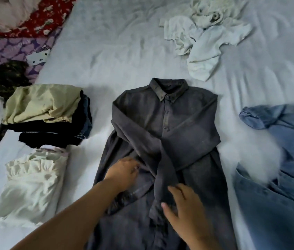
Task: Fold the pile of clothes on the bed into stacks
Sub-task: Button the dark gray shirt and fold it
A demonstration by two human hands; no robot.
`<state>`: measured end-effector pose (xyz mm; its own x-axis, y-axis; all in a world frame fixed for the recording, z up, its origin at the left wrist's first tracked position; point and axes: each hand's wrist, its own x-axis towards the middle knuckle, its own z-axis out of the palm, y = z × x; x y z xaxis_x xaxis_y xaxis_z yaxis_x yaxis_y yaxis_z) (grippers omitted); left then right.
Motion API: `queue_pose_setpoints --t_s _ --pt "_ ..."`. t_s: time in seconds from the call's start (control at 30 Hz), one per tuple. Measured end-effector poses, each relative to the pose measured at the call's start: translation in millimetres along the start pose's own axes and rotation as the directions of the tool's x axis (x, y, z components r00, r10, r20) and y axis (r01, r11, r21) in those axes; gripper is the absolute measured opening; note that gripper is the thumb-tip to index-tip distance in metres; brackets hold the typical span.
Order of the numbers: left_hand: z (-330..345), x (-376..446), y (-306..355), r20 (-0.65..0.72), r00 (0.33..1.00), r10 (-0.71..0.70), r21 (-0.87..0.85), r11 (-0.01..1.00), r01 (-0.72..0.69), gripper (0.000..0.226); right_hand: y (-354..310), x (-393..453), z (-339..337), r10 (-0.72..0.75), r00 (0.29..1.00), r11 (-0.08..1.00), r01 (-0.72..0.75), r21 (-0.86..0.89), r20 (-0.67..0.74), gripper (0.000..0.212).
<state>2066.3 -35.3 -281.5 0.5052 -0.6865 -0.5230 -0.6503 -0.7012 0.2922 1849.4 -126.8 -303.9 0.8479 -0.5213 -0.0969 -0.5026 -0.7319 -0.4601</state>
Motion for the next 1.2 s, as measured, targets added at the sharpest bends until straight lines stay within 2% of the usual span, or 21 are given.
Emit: queue_pose_setpoints --t_s 0.1,0.17,0.23,0.27,0.3,0.37,0.43,0.5,0.57,0.63,0.67,0.73,0.83,0.9,1.0,1.1,1.2 --pt "9.6 23.3 -7.8 0.046 0.999 0.007 0.008 1.0 -0.007 0.037 -19.7 2.0 22.8 -0.032 0.975 0.992 0.058 -0.111 0.219 0.087" --pt "15.4 31.0 -8.7 0.061 0.998 0.027 0.046 0.998 -0.03 0.041 -17.8 3.2 29.5 -0.038 0.96 0.986 0.082 -0.148 0.278 0.089" --pt "15.5 35.3 -8.8 0.06 0.997 0.041 0.087 0.995 -0.046 0.043 -1.4 6.0 23.9 0.034 0.983 0.994 -0.014 -0.113 0.182 0.072" --pt "13.3 36.2 -8.8 0.059 0.998 0.037 0.109 0.993 -0.043 0.044 9.4 8.5 15.5 0.148 0.982 0.989 -0.146 -0.025 0.116 0.06" --pt "11.0 36.5 -9.3 0.059 0.998 0.031 0.129 0.991 -0.038 0.045 22.3 12.1 5.1 0.301 0.953 0.949 -0.302 0.086 0.019 0.047" --pt "7.1 38.3 -11.0 0.068 0.997 0.033 0.144 0.989 -0.042 0.048 53.2 17.9 -12.8 0.577 0.815 0.797 -0.549 0.251 -0.05 0.025" --pt "5.7 41.4 -14.1 0.099 0.995 0.021 0.131 0.991 -0.034 0.054 86.0 15.9 -23.0 0.675 0.729 0.725 -0.627 0.286 -0.112 0.023" --pt "6.7 44.0 -17.8 0.12 0.993 -0.016 0.125 0.992 0.001 0.059 99.8 11.8 -32.3 0.699 0.697 0.707 -0.637 0.307 -0.162 0.028" --pt "7.8 49.5 -21.3 0.072 0.997 -0.039 0.14 0.99 0.028 0.057 98.5 10.9 -39.5 0.631 0.732 0.774 -0.57 0.276 -0.256 0.043" --pt "7.1 52.9 -24.7 -0.05 0.997 -0.065 0.137 0.988 0.071 0.048 86.1 9.6 -39.5 0.456 0.814 0.89 -0.417 0.185 -0.361 0.05" --pt "6.3 54.2 -26.9 -0.125 0.989 -0.076 0.125 0.988 0.092 0.041 78.4 11.3 -36.4 0.359 0.86 0.933 -0.337 0.125 -0.364 0.048" --pt "3.6 55.1 -31.7 -0.28 0.958 -0.065 0.103 0.99 0.097 0.028 63.5 15.9 -20.2 0.225 0.929 0.974 -0.221 0.049 -0.295 0.042" --pt "-1.5 58.5 -41.6 -0.422 0.903 -0.083 0.058 0.991 0.118 0.021 44.4 25.8 4.5 0.169 0.974 0.986 -0.167 0.028 -0.15 0.058" --pt "-6.1 64.5 -50.4 -0.451 0.881 -0.145 0.009 0.986 0.167 0.031 32.1 42.7 11.7 0.142 0.985 0.99 -0.142 0.003 -0.094 0.062" --pt "-10.3 77.0 -64.6 -0.488 0.84 -0.239 -0.076 0.97 0.231 0.05 11.2 87.4 11.7 0.087 0.996 0.996 -0.088 -0.025 -0.032 0.051" --pt "-12.3 96.3 -78.8 -0.446 0.823 -0.352 -0.2 0.935 0.292 0.066 -11.0 144.1 13.4 0.025 1.0 0.998 -0.026 0.056 0.007 0.05" --pt "-11.2 117.3 -90.1 -0.415 0.837 -0.356 -0.234 0.931 0.28 0.07 -34.4 201.6 19.6 -0.032 0.999 0.989 0.034 0.143 -0.02 0.048"
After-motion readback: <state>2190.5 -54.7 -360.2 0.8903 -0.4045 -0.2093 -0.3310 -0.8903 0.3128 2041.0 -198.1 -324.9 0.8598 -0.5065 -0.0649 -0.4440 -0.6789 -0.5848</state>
